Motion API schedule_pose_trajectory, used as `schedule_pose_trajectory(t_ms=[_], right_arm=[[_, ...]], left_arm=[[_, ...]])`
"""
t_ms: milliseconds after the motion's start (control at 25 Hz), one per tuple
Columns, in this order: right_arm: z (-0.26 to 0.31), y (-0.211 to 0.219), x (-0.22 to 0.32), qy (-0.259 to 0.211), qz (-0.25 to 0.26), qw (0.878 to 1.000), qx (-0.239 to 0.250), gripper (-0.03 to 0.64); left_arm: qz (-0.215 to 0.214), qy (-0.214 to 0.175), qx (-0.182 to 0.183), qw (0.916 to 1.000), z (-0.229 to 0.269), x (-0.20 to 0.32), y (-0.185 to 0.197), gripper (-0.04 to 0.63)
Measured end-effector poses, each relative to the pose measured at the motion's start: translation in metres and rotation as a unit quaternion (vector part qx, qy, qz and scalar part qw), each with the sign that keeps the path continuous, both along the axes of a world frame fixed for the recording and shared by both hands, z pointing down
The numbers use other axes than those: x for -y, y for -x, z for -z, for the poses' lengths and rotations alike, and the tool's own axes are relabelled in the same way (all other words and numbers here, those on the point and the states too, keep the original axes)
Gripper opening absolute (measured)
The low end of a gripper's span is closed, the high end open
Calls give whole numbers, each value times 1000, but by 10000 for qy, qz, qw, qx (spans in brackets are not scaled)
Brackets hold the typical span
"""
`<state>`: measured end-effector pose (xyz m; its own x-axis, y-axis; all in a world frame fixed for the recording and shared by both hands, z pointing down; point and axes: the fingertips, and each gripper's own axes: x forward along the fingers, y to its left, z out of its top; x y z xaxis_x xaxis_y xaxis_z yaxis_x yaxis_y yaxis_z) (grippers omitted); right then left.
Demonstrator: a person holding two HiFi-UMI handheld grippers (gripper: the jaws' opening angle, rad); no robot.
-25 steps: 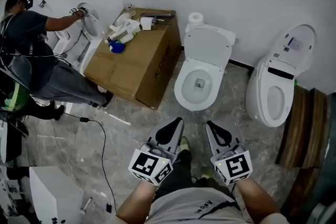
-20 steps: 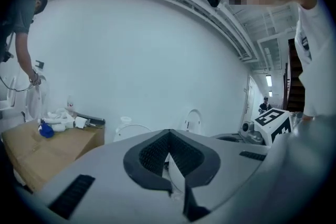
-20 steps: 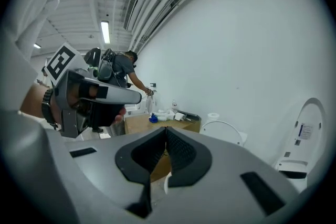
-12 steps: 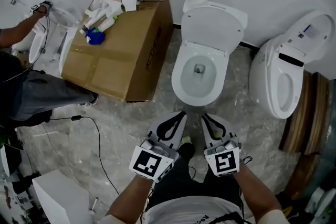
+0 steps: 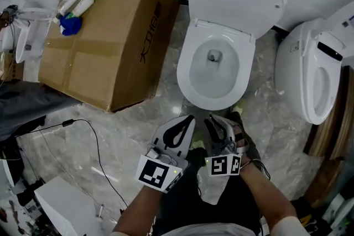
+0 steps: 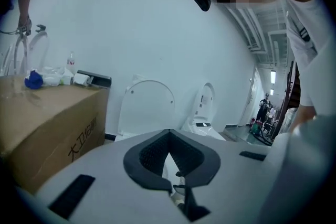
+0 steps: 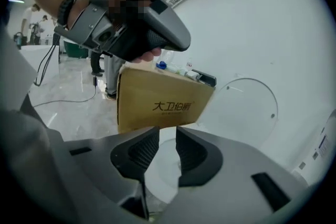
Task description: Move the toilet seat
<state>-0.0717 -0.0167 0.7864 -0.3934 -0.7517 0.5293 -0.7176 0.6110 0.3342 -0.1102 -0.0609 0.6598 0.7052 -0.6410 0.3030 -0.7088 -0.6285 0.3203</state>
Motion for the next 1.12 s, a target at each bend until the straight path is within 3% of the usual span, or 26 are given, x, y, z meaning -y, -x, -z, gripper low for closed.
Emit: schedule_pose_trajectory(t_ms=[280,520,920,1120], right_arm=[[-151,-4,-5,137,482,9939,-977,124],[-226,-6,-10,93,875,9835,-1582,149],[-259,-17,4,-357,1220,9636,-2351,155],[-249,-17,6,-249,1204,9661,-2272,167]], left_arm=[[127,243,170,9995,-105,14,-2,9],[152,402,215,9988,-153,18,-4,9],[195,525,239,9981,-174,25,-6,9],[228,525,200,9982,-167,27,-7,9]])
